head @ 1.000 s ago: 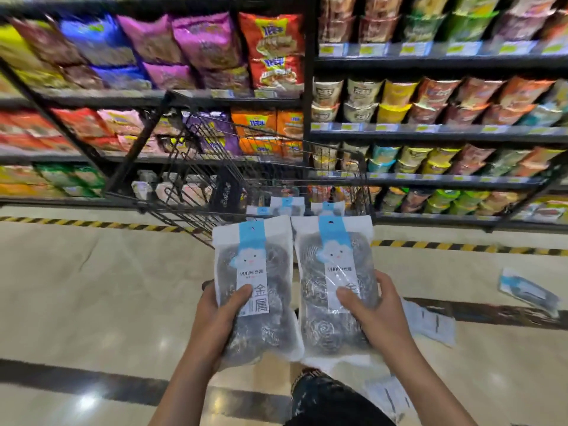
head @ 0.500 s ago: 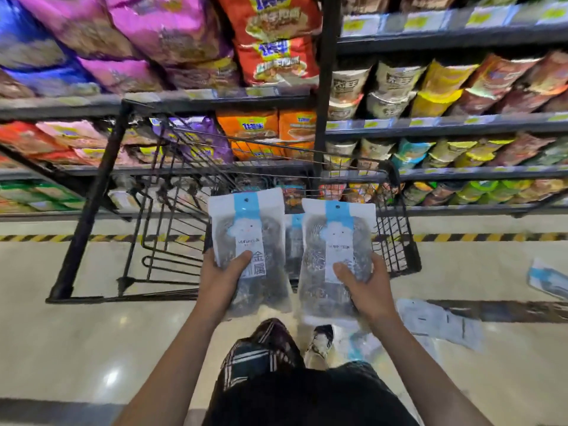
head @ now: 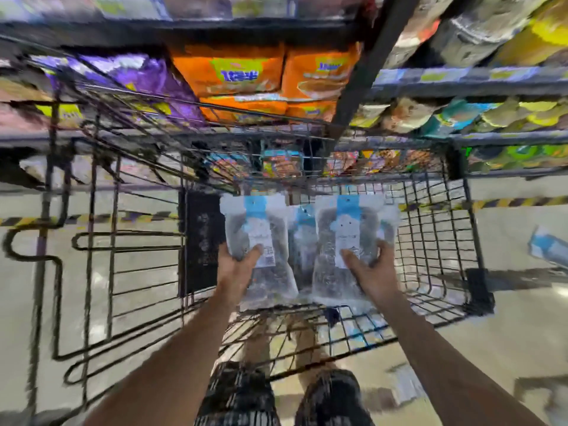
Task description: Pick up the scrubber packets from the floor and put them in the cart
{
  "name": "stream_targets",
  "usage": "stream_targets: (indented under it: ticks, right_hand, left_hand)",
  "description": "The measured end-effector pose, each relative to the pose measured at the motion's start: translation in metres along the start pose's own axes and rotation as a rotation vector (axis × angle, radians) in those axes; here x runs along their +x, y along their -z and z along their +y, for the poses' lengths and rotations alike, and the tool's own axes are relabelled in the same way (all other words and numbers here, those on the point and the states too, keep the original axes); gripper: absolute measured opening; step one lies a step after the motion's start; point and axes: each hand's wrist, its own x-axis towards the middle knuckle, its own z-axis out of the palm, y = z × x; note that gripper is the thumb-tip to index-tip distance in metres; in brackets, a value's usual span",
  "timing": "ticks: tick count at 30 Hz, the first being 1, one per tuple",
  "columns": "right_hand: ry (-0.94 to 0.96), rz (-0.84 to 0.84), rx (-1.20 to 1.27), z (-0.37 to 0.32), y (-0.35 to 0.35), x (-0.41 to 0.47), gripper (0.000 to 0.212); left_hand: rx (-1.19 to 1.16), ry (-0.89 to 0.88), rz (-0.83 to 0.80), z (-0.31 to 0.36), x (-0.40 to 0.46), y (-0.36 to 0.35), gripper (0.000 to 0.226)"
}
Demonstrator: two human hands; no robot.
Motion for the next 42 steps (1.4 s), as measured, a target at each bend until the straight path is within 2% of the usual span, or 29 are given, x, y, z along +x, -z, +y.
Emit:
stream_targets:
  ticks: [2,5,7,10,11,14,17,21,24,26,30,32,34,35,37,40,42]
  right_hand:
    - [-0.077,0.037,-0.033,0.019,0.0,0.033,0.06]
    - [-0.096,0.098,-0.135,0.05,0.002,0.076,0.072]
    - [-0.098,0.08,-0.211,0.064,0.004,0.092,0.078]
    - [-0.082,0.065,-0.364,0.076,0.0,0.11,0.094]
    - [-0.051,0.046,-0.412,0.079,-0.002,0.113,0.091]
    - [-0.006,0.009,-0.54,0.08,-0.008,0.114,0.063]
    - [-0.01,-0.008,-0.669,0.068,-0.011,0.108,0.035]
    - [-0.037,-0.003,-0.861,0.058,-0.005,0.097,0.045]
    - [-0.033,-0.037,-0.918,0.038,0.012,0.077,0.037]
    - [0.017,-0.054,-0.927,0.005,0.032,0.042,0.034]
    - [0.188,0.121,-0.791,-0.057,0.084,-0.033,0.057]
    - [0.236,0.183,-0.779,-0.077,0.113,-0.07,0.056]
    - [0.269,0.269,-0.737,-0.094,0.14,-0.11,0.052]
    - [0.296,0.32,-0.72,-0.099,0.154,-0.13,0.056]
    - [0.331,0.41,-0.72,-0.106,0.179,-0.173,0.063]
    - [0.316,0.575,-0.67,-0.097,0.209,-0.24,0.055]
    - [0.283,0.719,-0.63,-0.069,0.226,-0.28,0.057]
  left_hand:
    - [0.054,0.021,0.023,-0.017,0.025,-0.012,0.045]
    - [0.192,0.02,0.057,-0.055,0.058,-0.024,0.058]
    - [0.236,0.012,0.044,-0.078,0.071,-0.028,0.053]
    - [0.288,-0.13,0.045,-0.096,0.077,-0.03,0.05]
    - [0.347,-0.156,0.003,-0.097,0.072,-0.031,0.051]
    - [0.683,-0.283,-0.062,-0.103,0.061,-0.032,0.06]
    - [0.778,-0.223,-0.128,-0.096,0.054,-0.034,0.061]
    - [0.842,-0.144,-0.19,-0.079,0.054,-0.03,0.066]
    - [0.926,-0.153,-0.288,-0.039,0.032,-0.024,0.069]
    - [0.956,-0.234,-0.306,0.0,0.006,-0.02,0.067]
    - [1.039,-0.444,-0.296,0.094,-0.056,-0.015,0.059]
    - [1.16,-0.618,-0.316,0.142,-0.094,-0.016,0.056]
    - [1.262,-0.845,-0.292,0.185,-0.139,-0.019,0.065]
    - [1.274,-0.966,-0.27,0.2,-0.158,-0.022,0.063]
    - [1.279,-1.15,-0.24,0.223,-0.199,-0.031,0.054]
    - [1.244,-1.339,-0.223,0.238,-0.262,-0.046,0.055]
    - [1.255,-1.422,-0.247,0.233,-0.306,-0.056,0.057]
